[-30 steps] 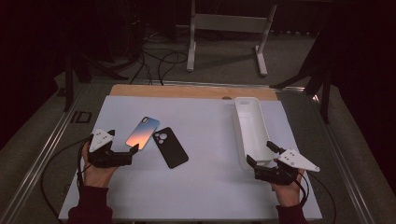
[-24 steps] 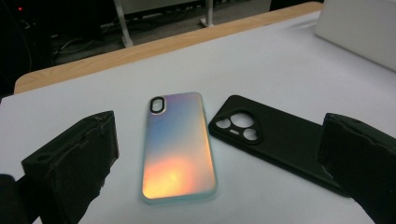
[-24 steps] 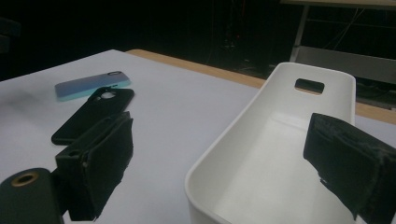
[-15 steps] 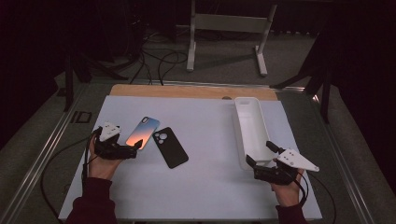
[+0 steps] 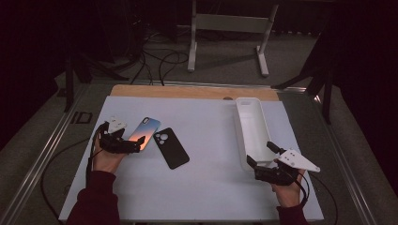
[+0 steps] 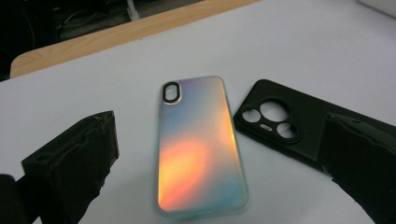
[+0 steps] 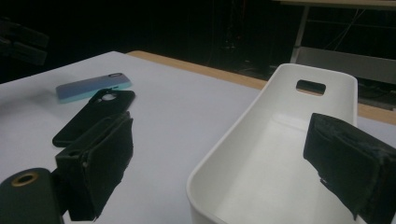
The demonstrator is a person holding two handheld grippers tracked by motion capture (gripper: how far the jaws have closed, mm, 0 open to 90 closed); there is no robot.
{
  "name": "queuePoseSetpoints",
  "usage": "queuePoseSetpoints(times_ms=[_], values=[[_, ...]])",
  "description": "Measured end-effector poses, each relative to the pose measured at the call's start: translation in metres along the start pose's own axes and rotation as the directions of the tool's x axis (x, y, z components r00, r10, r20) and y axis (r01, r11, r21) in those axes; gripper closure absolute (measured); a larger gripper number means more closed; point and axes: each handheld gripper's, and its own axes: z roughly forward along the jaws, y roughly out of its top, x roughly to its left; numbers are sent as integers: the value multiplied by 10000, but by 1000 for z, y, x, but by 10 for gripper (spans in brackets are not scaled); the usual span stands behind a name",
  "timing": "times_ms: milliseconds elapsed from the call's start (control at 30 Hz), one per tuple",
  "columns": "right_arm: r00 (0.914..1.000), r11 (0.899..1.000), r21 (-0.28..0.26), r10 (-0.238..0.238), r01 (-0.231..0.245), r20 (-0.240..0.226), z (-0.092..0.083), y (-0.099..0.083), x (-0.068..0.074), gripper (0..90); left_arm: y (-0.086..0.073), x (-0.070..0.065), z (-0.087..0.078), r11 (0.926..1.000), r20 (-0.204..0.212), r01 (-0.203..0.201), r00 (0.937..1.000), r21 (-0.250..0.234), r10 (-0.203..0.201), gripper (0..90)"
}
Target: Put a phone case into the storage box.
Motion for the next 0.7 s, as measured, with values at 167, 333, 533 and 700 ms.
queuePoseSetpoints(times_ms=[167,333,533,700], values=[[10000,10000,-3,-19,19,-3,1,0,1,80,3,2,8,9997,-30,-92,10000,240,92,0],[10000,10000,-26,-30,30,40,0,1,0,80,6,5,16,9981,-82,-156,9998,599,161,0],[10000,10000,-24,-11,11,30,-1,1,-1,80,7,8,25,9937,21,-181,9998,1108,180,0],[10000,10000,-9,-12,12,65,-1,1,0,80,8,9,32,9887,28,-178,9998,1491,176,0]])
